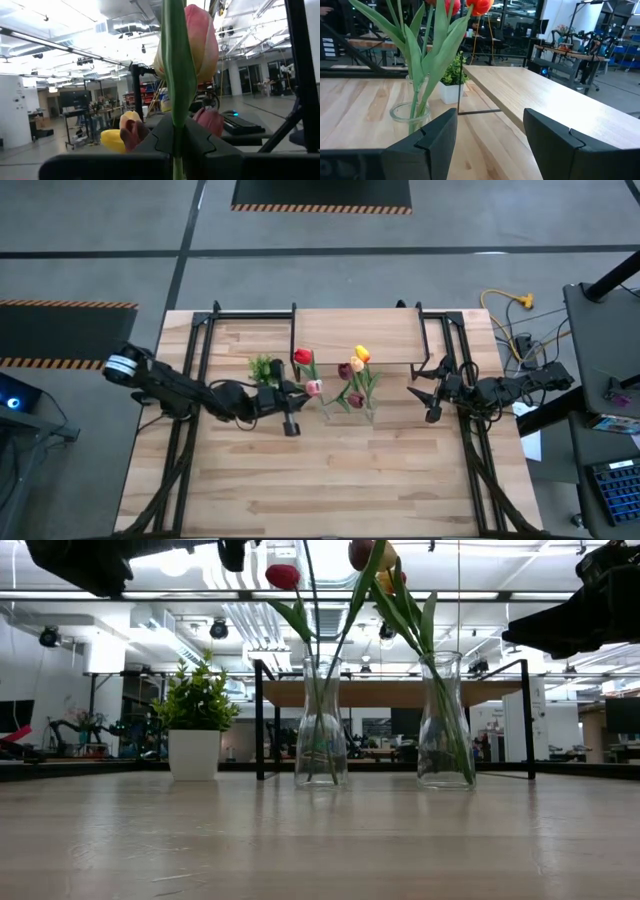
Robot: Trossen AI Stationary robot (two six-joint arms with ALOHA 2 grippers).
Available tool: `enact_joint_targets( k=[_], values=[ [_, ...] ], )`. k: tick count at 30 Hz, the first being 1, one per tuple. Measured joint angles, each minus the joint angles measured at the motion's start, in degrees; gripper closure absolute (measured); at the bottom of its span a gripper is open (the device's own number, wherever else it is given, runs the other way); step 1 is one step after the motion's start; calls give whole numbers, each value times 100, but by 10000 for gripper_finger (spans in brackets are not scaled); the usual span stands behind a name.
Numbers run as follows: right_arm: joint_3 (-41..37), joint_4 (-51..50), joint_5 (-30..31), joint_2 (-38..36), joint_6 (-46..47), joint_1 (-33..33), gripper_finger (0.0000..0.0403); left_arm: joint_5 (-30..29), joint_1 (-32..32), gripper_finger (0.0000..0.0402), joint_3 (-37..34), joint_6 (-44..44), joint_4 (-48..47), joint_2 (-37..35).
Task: Pick and place flowers into a vace then onto a shelf
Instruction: Put the pink tulip into the left transparent vase
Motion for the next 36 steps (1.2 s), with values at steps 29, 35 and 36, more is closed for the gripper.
enact_joint_targets(
  k=[29,35,36],
  values=[
    [0,-1,-2,0,15,2,184,-66,405,192,-184,-372,-1764,-241],
    [0,-1,-2,0,15,0,184,-35,418,153,-186,-1358,-3521,-1446],
    [0,-1,-2,0,15,2,184,-34,418,152,-186,-1511,-3753,-1566]
  ],
)
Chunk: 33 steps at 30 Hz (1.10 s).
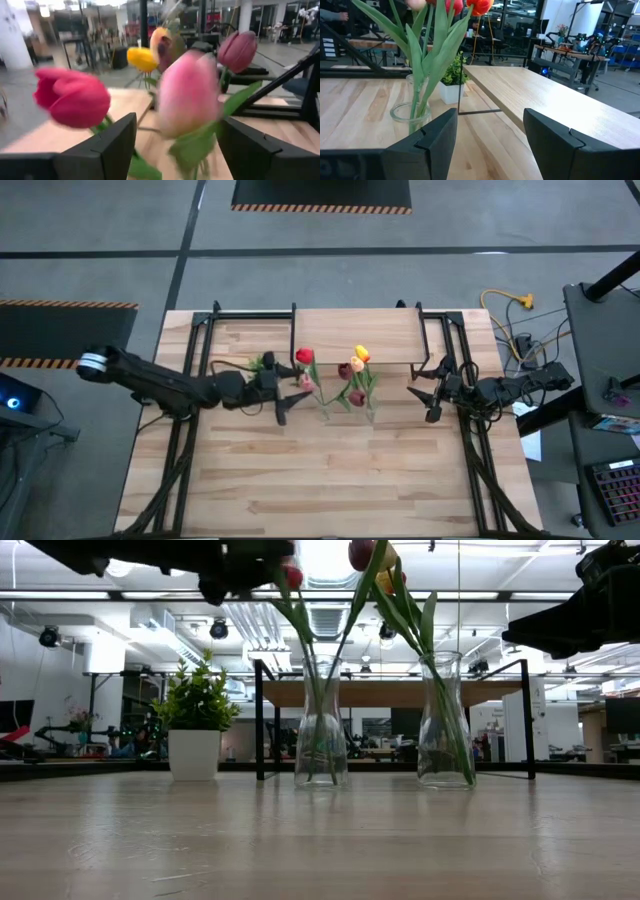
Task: Pick and place flowers into a vace then onto a shelf
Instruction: Put the pink tulip into the left transparent vase, then put the right flower vase on the shelf
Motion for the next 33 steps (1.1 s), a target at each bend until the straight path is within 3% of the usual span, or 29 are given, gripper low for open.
enact_joint_targets(
  k=[11,20,29,33],
  values=[
    [0,11,0,0,-17,0,184,315,-2,150,1,-282,-832,33],
    [0,4,-2,9,-15,-2,184,440,-13,159,-102,-206,-1678,-713],
    [0,4,-73,9,-3,-2,184,597,-13,235,-1523,-385,-1858,-2118],
    [-14,70,-884,63,6,-2,184,762,-15,280,-2246,-758,-1831,-3095]
  ],
)
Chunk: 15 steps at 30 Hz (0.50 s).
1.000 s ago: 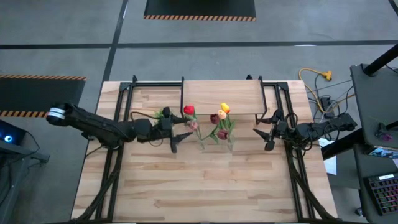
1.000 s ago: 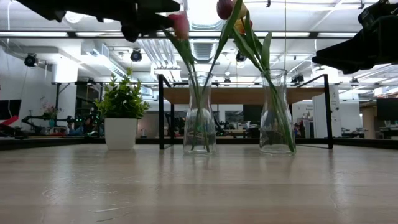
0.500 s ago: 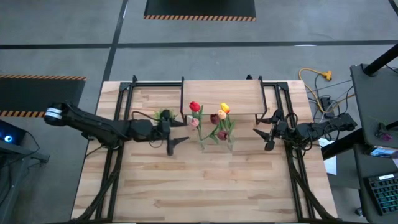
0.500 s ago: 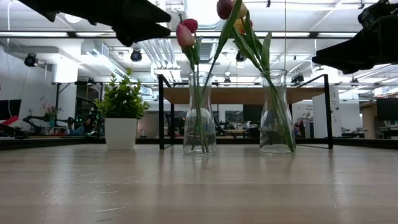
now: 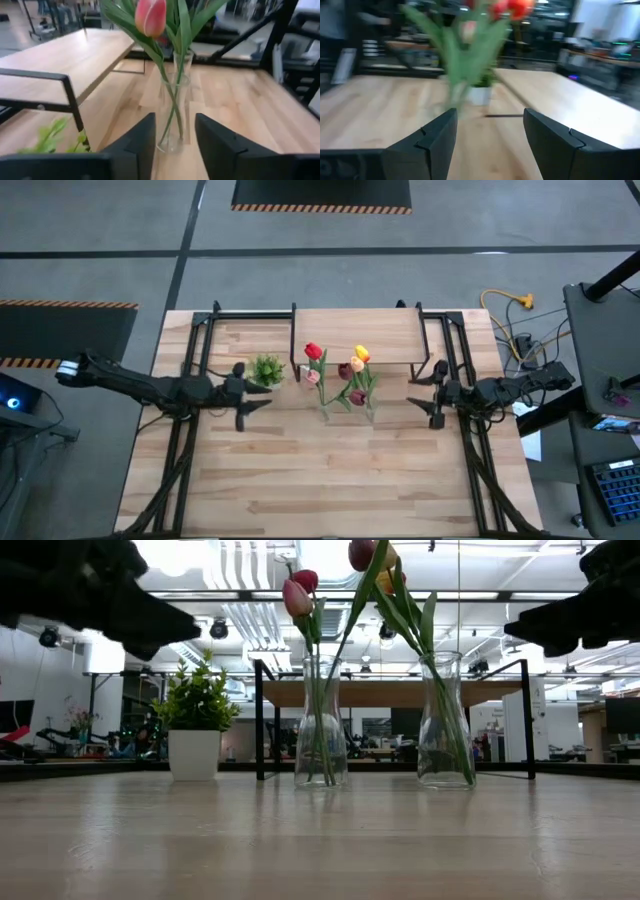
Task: Pick and place flowers into a vace then onto a shelf
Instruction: Put the right flower vase on the shelf
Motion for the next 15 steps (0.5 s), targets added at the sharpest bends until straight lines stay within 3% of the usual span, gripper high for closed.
enact_joint_targets(
  k=[8,15],
  values=[
    [-36,613,-192,641,435,0,167,5,2,386,-789,319,32,-1603],
    [-43,1310,-242,1866,603,2,104,5,0,396,-1155,373,-91,-2385]
  ],
)
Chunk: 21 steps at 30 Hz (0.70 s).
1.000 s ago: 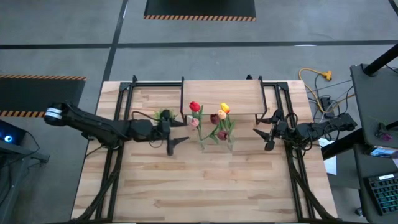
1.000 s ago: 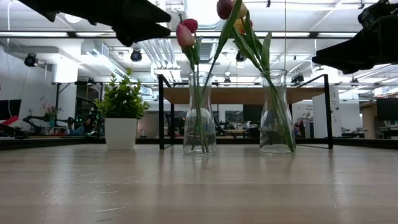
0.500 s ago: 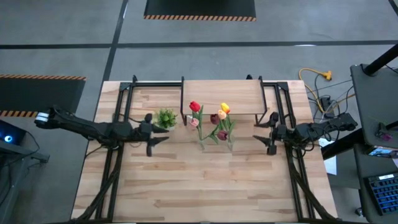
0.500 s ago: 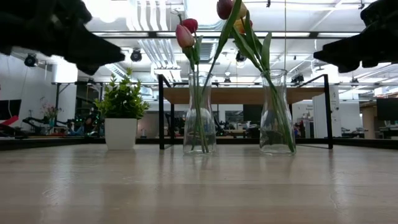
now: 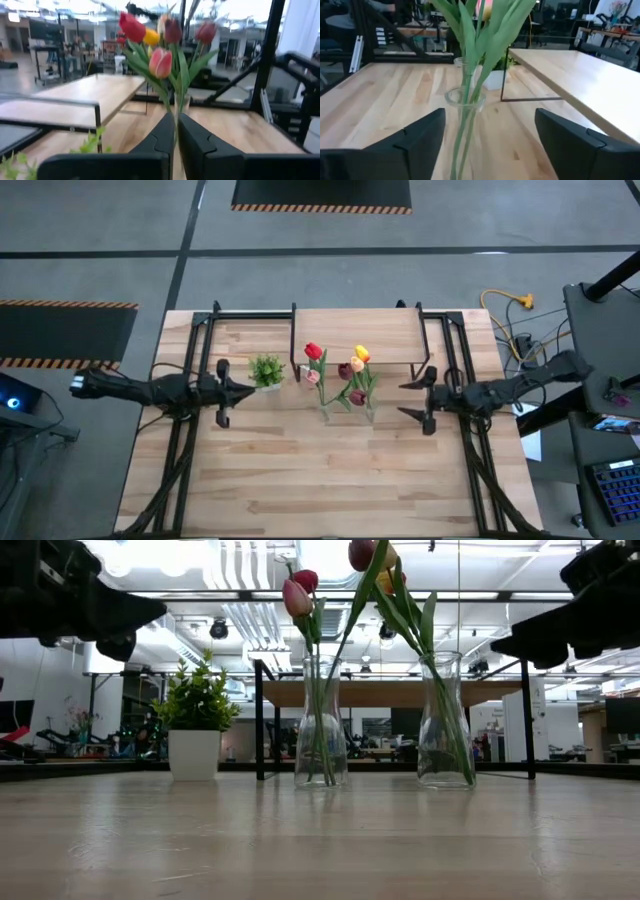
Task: Pick and place flowers into a vace then onto a shelf
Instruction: Put the right flower vase on the shelf
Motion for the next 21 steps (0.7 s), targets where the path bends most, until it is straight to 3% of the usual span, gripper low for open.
enact_joint_targets(
  k=[9,15,21],
  values=[
    [-2,895,-400,1354,429,1,66,0,2,396,9,2,-155,1],
    [71,1976,-400,2124,12,0,67,0,11,396,24,2,-158,36],
    [187,2102,-111,2898,211,0,72,0,11,396,80,2,-158,39]
  ],
)
